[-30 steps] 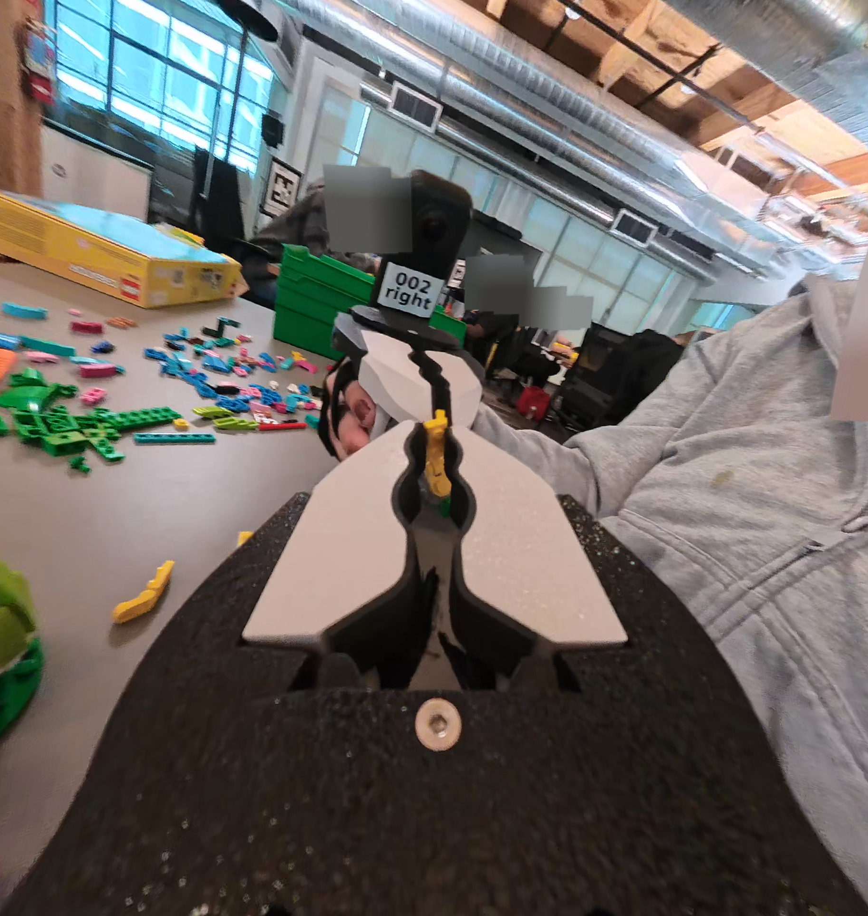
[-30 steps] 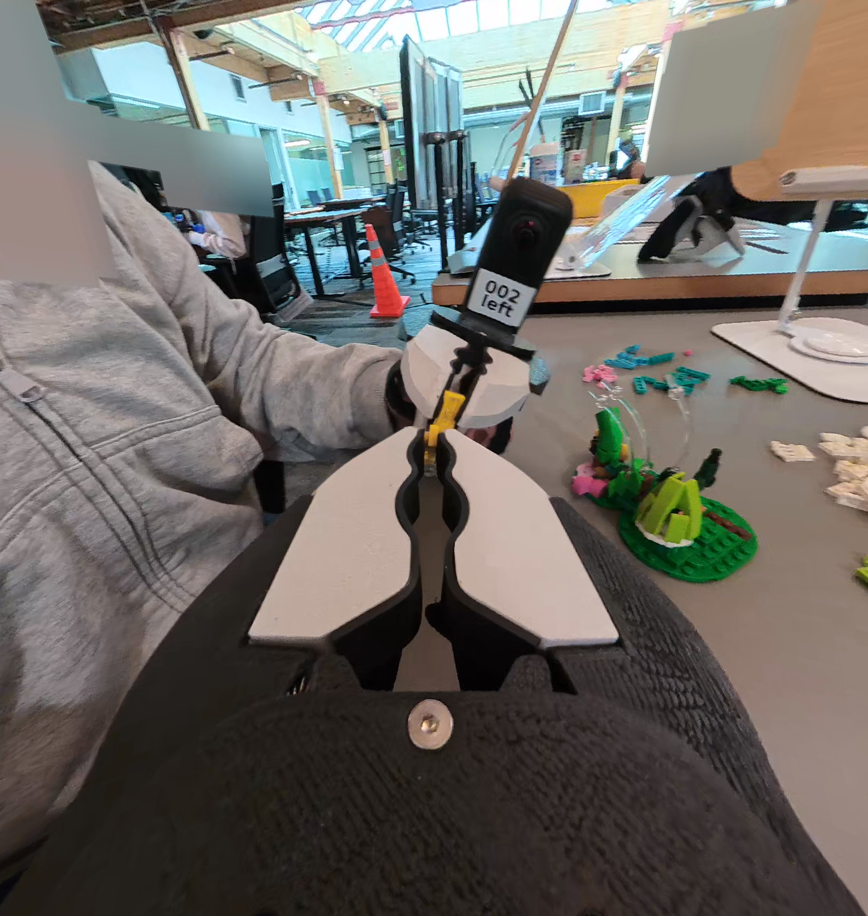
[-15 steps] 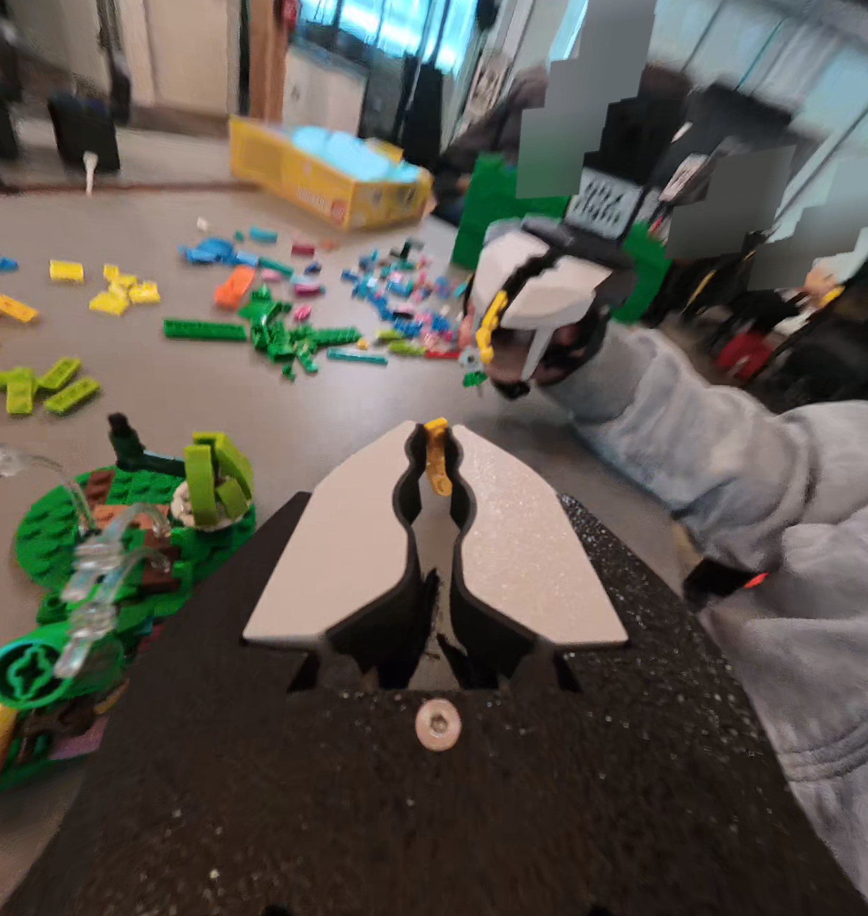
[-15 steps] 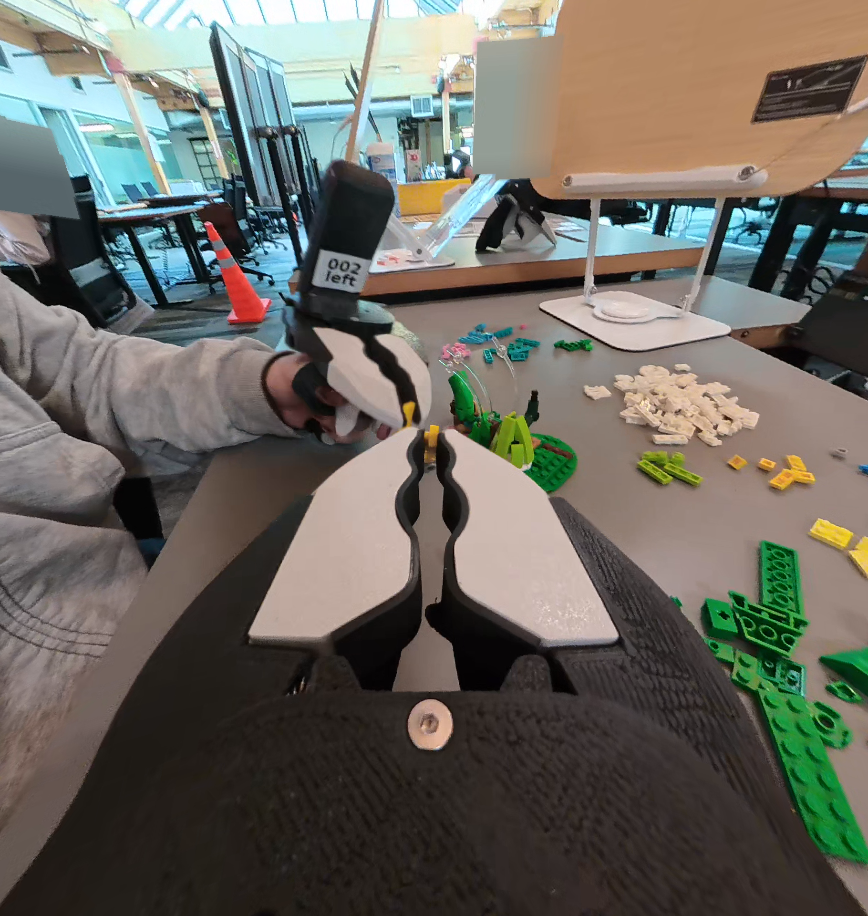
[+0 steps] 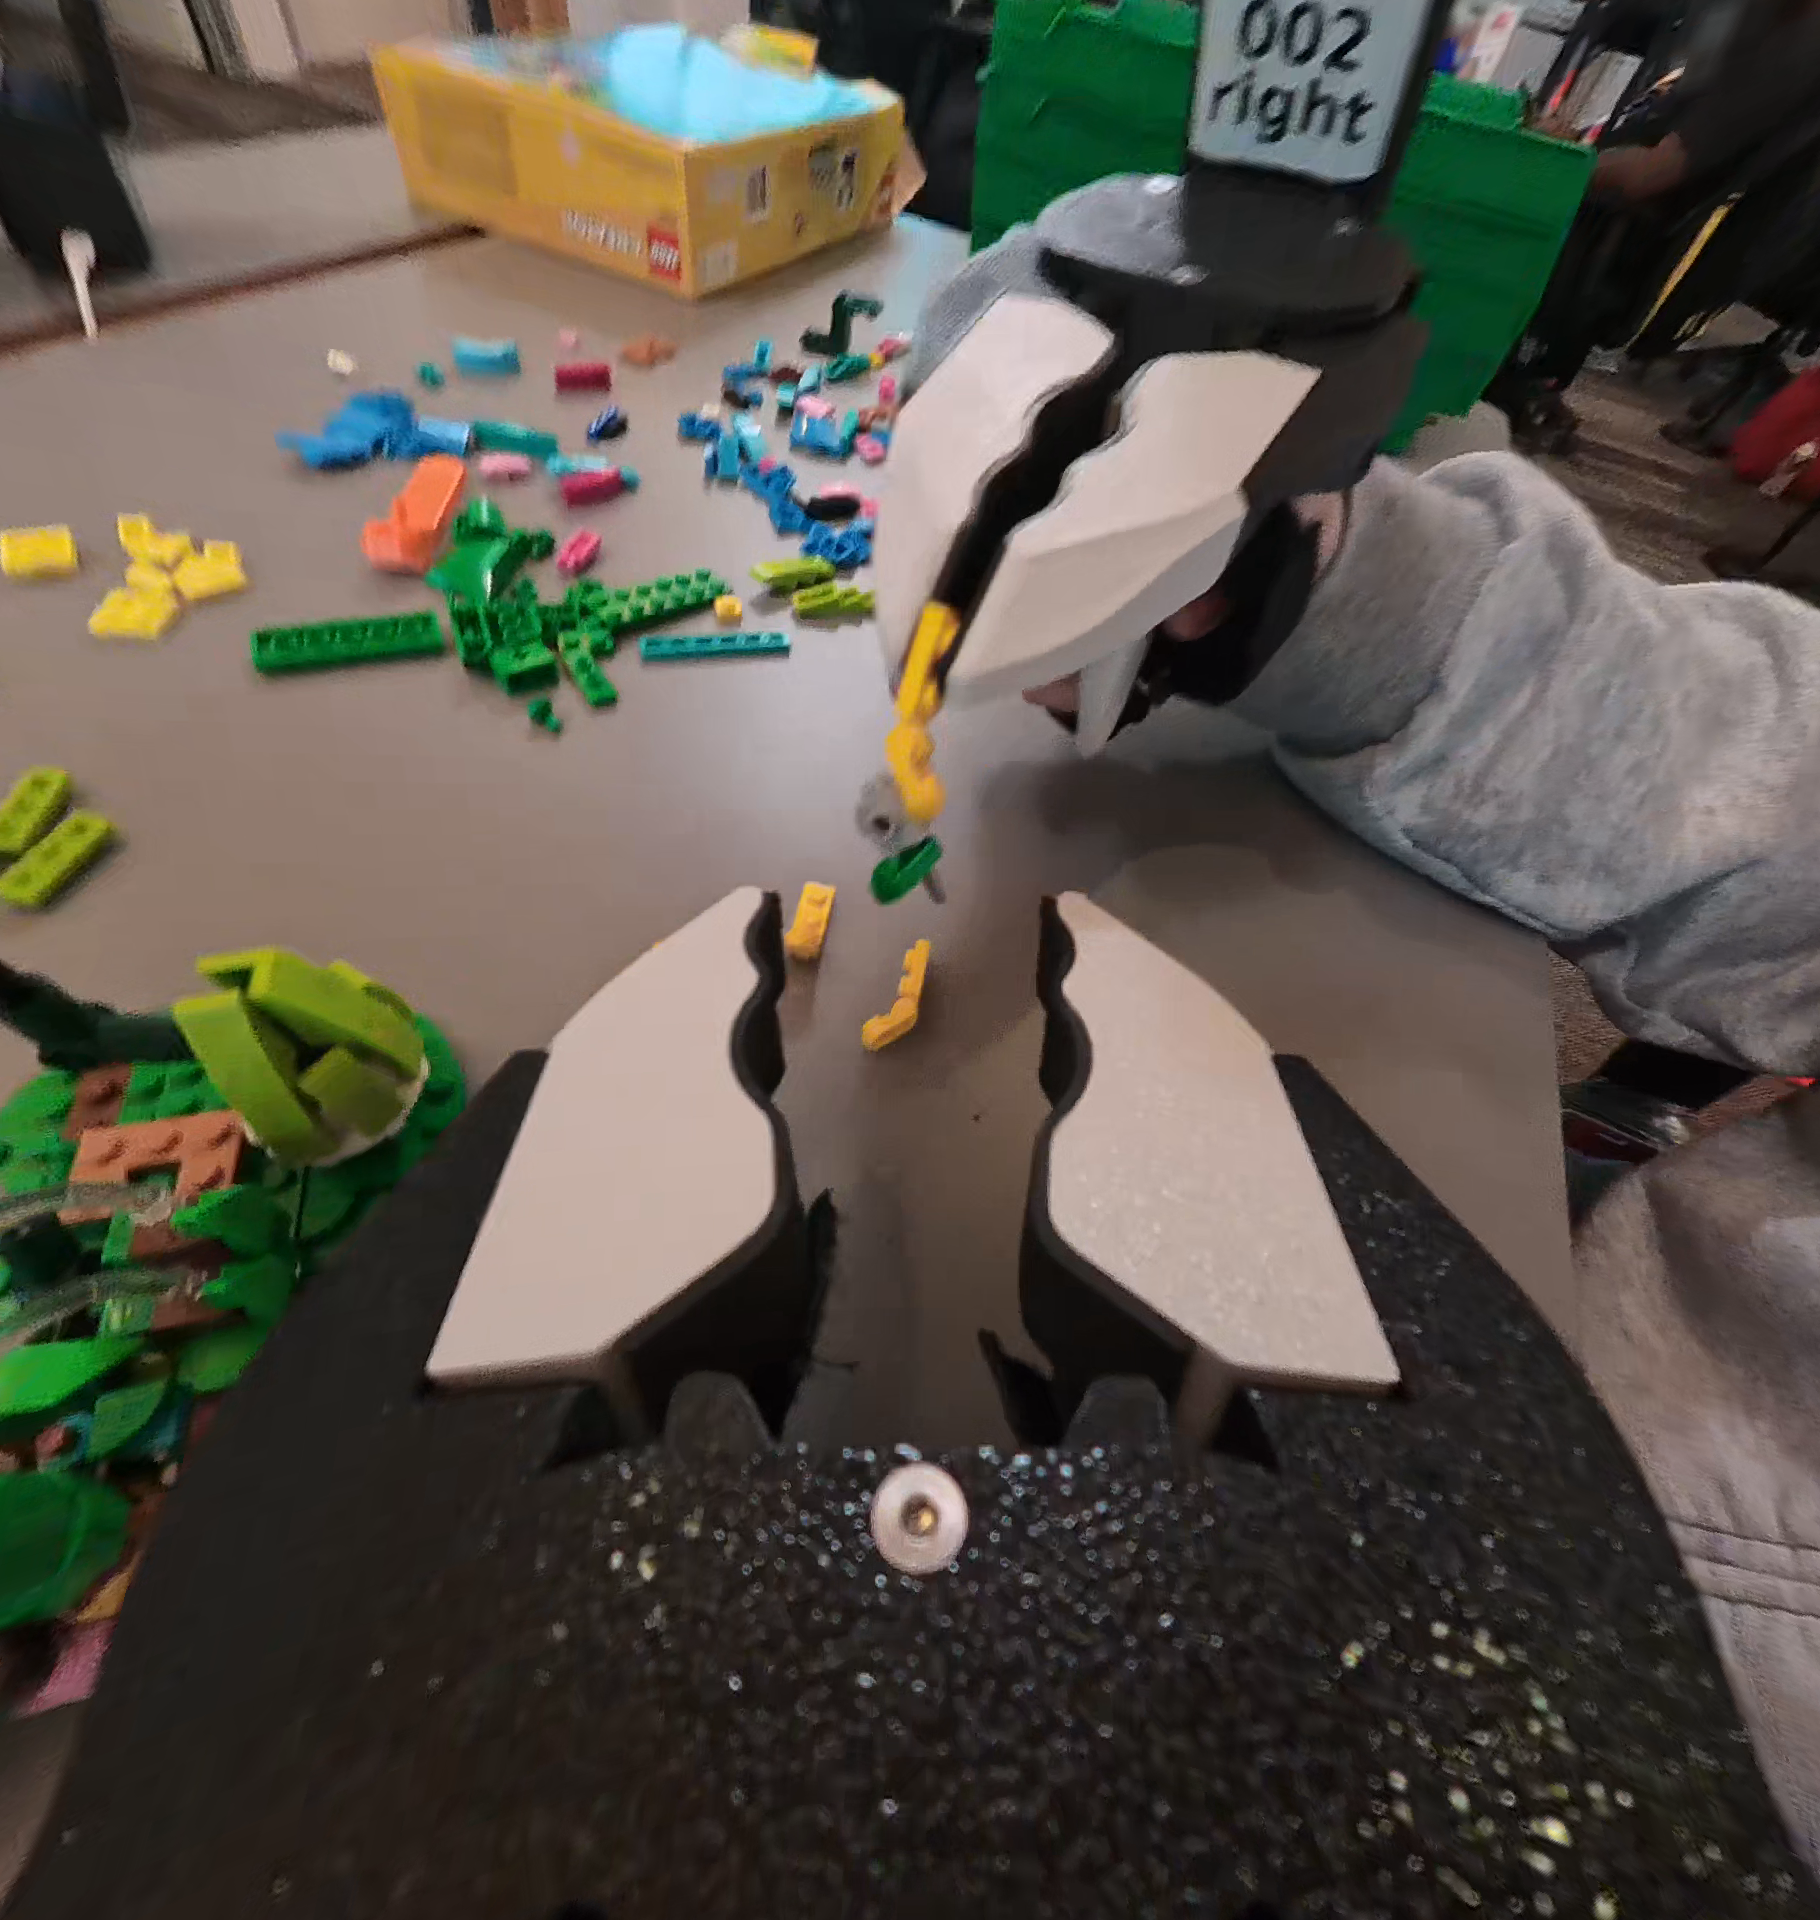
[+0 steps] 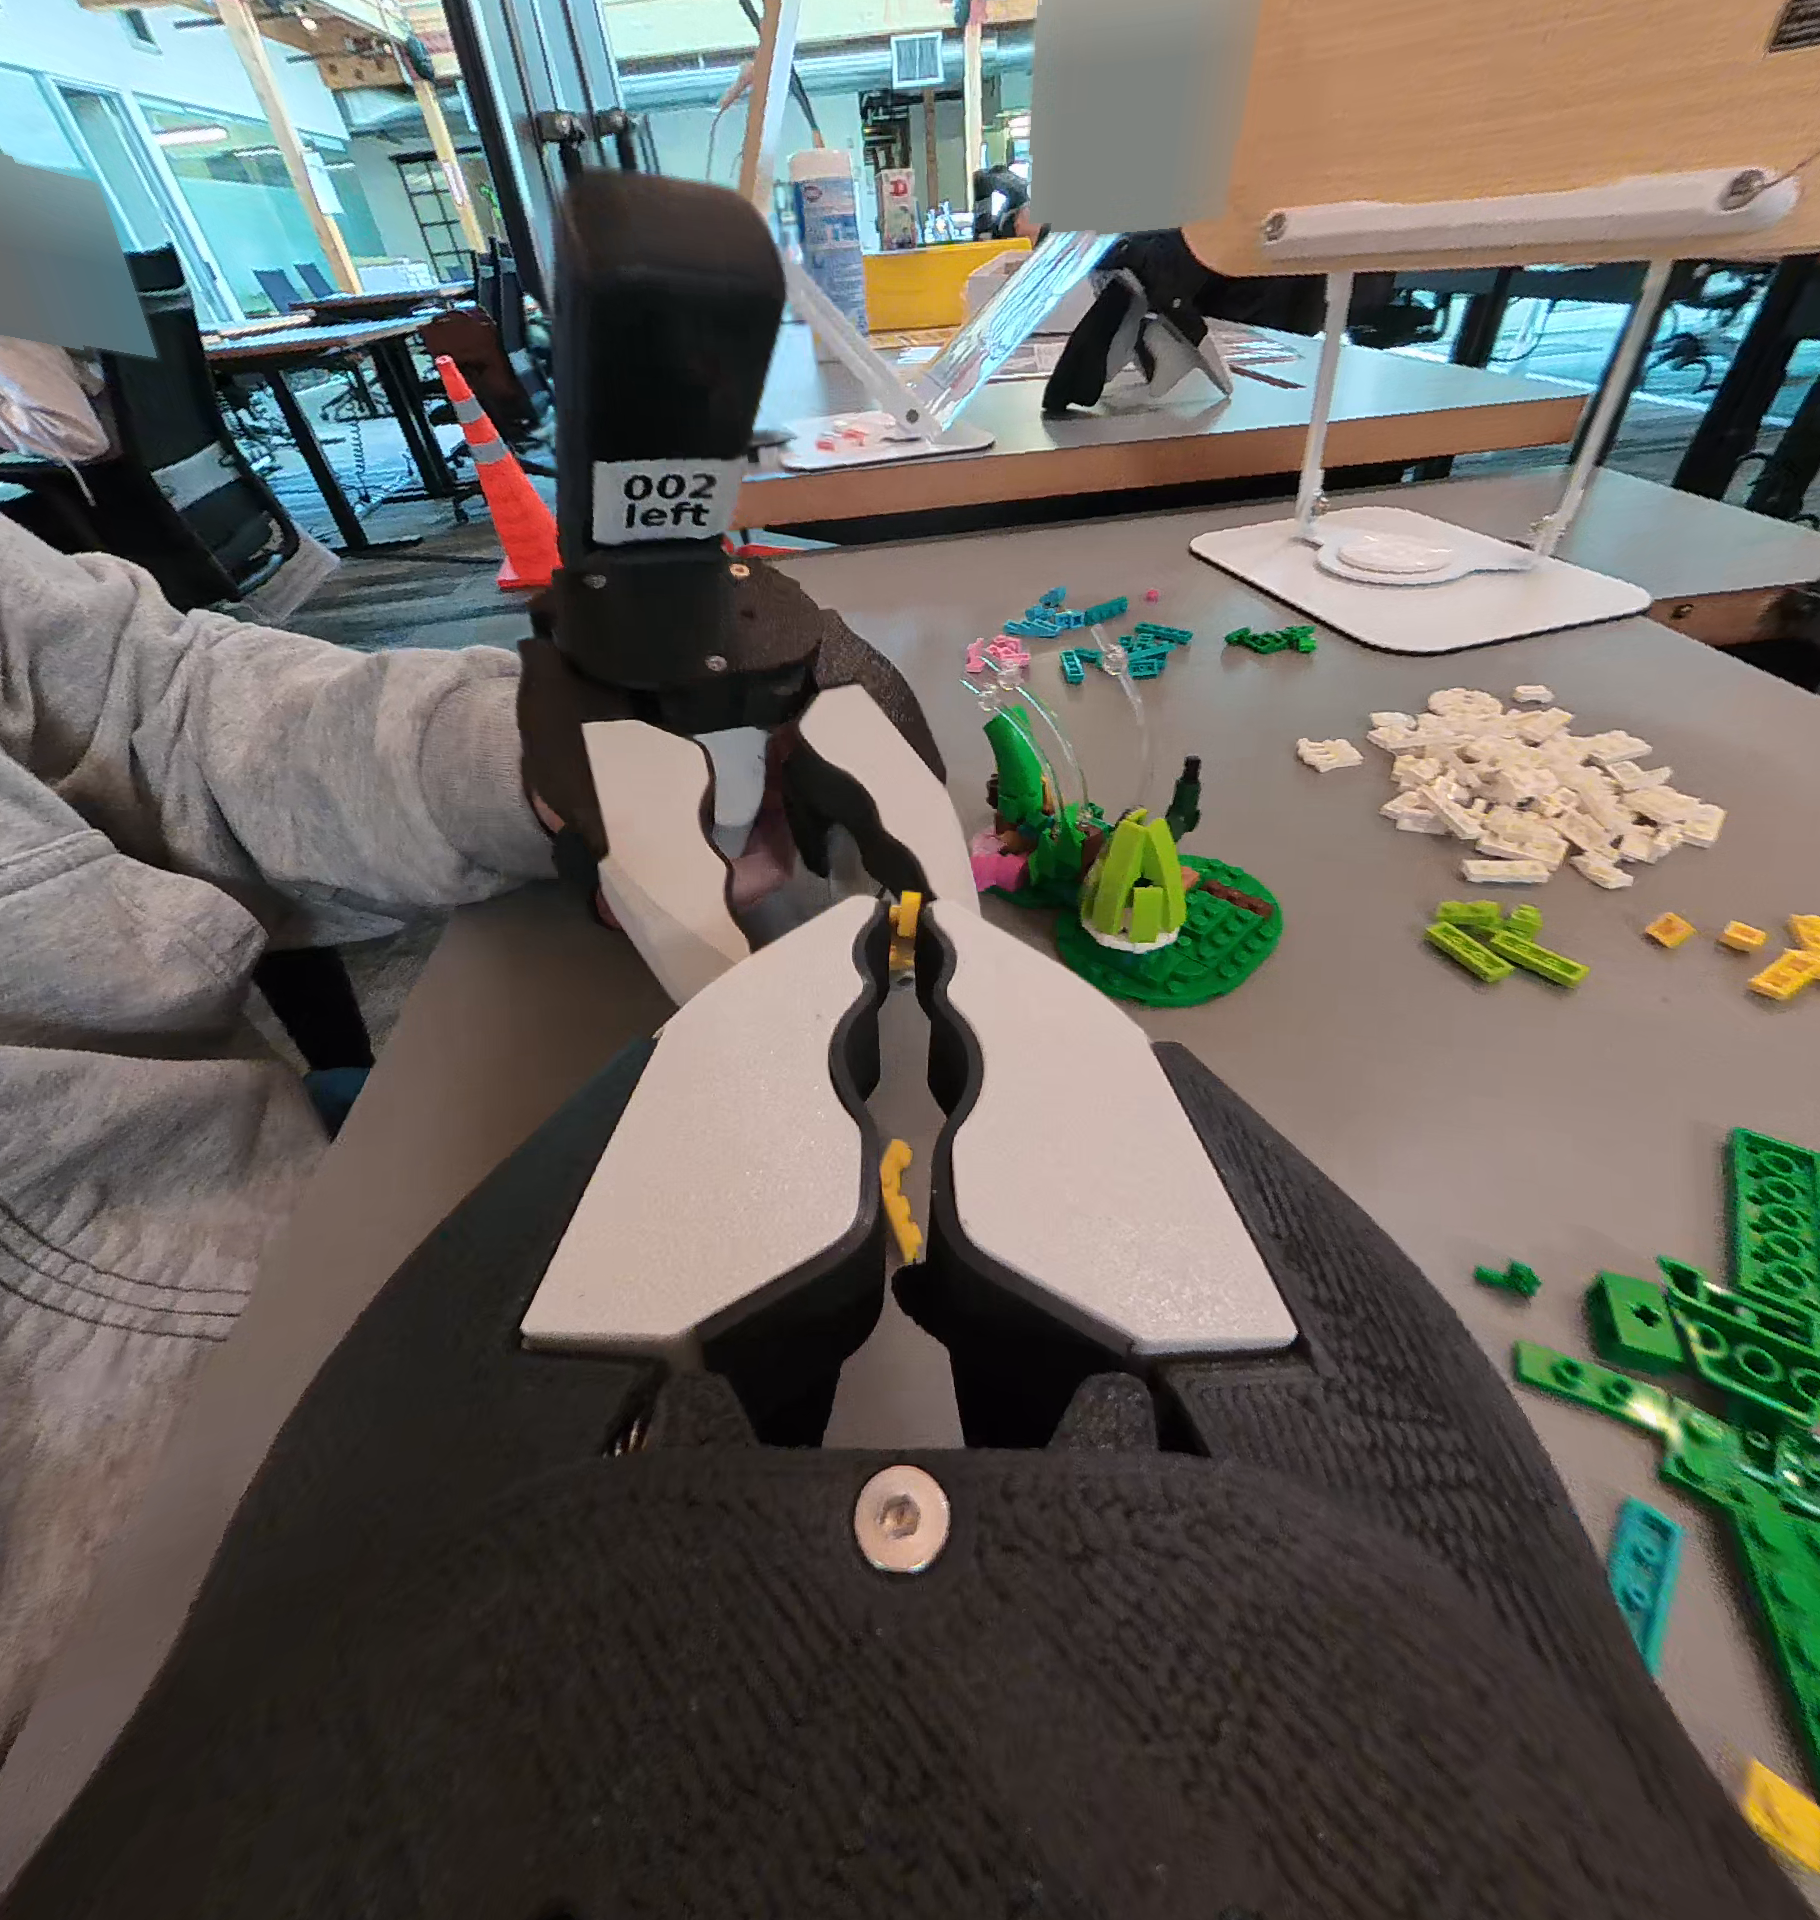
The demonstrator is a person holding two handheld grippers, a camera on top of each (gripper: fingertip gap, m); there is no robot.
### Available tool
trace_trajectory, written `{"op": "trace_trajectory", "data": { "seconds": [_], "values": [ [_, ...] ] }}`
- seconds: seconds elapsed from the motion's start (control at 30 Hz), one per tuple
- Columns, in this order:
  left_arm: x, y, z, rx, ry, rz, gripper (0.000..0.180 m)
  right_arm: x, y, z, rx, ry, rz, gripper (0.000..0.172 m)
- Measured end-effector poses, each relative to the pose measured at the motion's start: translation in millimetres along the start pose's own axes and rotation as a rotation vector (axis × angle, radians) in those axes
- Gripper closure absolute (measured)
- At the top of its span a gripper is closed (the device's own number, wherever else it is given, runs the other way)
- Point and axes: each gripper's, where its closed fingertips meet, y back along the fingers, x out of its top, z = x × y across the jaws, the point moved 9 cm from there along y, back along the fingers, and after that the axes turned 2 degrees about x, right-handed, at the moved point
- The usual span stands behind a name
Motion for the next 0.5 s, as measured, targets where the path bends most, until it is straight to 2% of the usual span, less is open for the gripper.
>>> {"op": "trace_trajectory", "data": {
  "seconds": [0.03, 0.2, 0.3, 0.5],
  "values": [
    [1.3, -0.1, 3.0, 0.004, -0.029, 0.01, 0.137, 0.0, -2.5, -1.5, 0.011, 0.002, -0.003, 0.168],
    [2.0, 0.9, 5.6, 0.086, -0.093, 0.028, 0.158, 1.5, -8.5, -6.1, 0.039, 0.022, 0.001, 0.168],
    [2.5, 1.4, 2.0, 0.069, 0.02, 0.003, 0.17, 1.8, -10.4, -9.7, 0.019, 0.101, -0.009, 0.168],
    [-0.7, -1.9, 3.6, 0.069, 0.112, -0.015, 0.171, 0.8, -10.9, -14.7, -0.007, 0.225, -0.039, 0.168]
  ]
}}
